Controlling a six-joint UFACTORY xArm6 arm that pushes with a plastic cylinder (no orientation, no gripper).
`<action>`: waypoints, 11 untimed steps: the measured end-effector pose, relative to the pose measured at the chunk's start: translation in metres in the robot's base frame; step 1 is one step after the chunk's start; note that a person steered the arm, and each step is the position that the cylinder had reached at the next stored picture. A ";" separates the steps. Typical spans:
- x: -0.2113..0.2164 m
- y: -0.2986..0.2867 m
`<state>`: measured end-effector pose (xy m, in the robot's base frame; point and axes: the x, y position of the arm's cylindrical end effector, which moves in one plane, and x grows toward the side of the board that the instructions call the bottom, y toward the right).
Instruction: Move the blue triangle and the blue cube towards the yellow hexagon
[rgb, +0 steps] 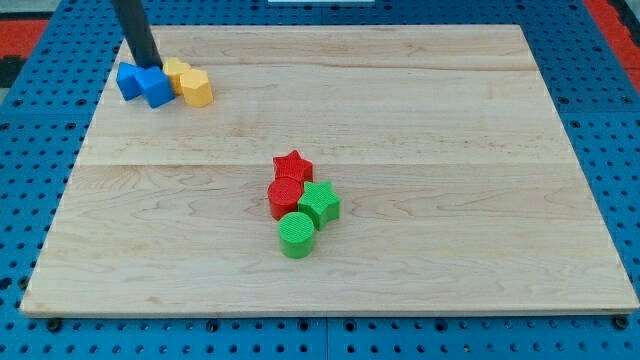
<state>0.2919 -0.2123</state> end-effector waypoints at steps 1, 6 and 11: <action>0.020 0.025; 0.018 -0.063; 0.046 -0.015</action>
